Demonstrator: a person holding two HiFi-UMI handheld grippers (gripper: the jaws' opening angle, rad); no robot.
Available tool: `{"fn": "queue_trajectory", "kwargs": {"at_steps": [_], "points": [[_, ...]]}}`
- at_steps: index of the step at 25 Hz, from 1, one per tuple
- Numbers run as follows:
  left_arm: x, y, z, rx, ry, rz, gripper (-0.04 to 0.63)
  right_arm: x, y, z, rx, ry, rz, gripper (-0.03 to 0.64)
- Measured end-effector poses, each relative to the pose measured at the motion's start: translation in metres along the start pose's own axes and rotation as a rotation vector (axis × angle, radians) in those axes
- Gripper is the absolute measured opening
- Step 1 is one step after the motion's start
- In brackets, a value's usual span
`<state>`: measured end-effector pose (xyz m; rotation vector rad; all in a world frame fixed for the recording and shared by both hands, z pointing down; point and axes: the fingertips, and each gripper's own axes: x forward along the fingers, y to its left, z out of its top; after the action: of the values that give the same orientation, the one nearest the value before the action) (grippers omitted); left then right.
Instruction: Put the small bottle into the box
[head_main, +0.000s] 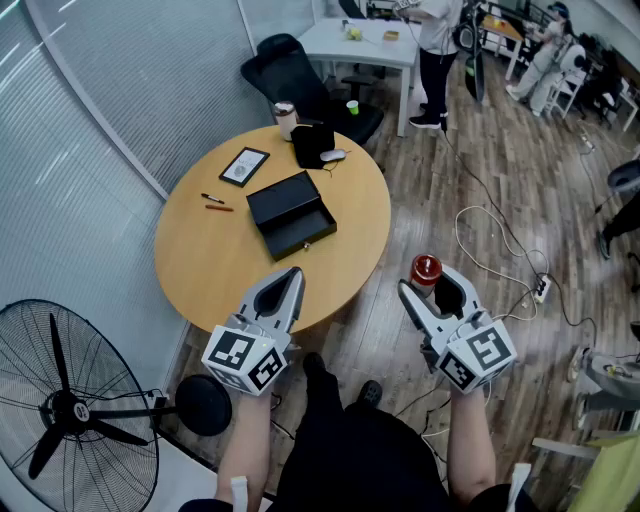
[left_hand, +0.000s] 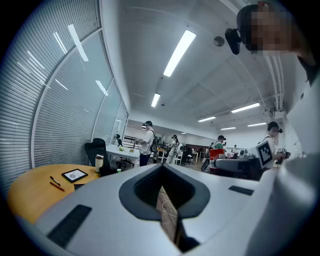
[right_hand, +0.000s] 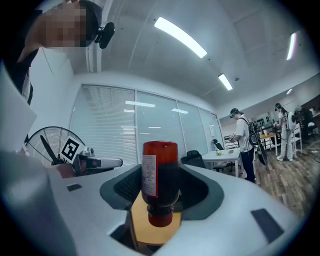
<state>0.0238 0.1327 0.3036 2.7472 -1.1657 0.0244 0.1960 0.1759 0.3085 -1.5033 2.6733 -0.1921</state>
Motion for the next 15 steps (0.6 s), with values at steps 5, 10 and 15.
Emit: {"fn": "queue_trajectory", "kwargs": {"at_steps": [5, 10, 15], "points": [[-0.001, -0.006, -0.006, -0.007, -0.002, 0.000, -0.005, -0.008, 0.002, -0.004, -0.005, 0.011, -0.002, 0.229], [-0.004, -0.010, -0.008, -0.002, 0.009, 0.009, -0.005, -0.015, 0.001, -0.004, -0.015, 0.009, -0.001, 0.229], [-0.005, -0.010, -0.003, 0.010, 0.007, 0.020, -0.005, -0.016, -0.004, -0.003, 0.005, 0.001, 0.003, 0.230]]}}
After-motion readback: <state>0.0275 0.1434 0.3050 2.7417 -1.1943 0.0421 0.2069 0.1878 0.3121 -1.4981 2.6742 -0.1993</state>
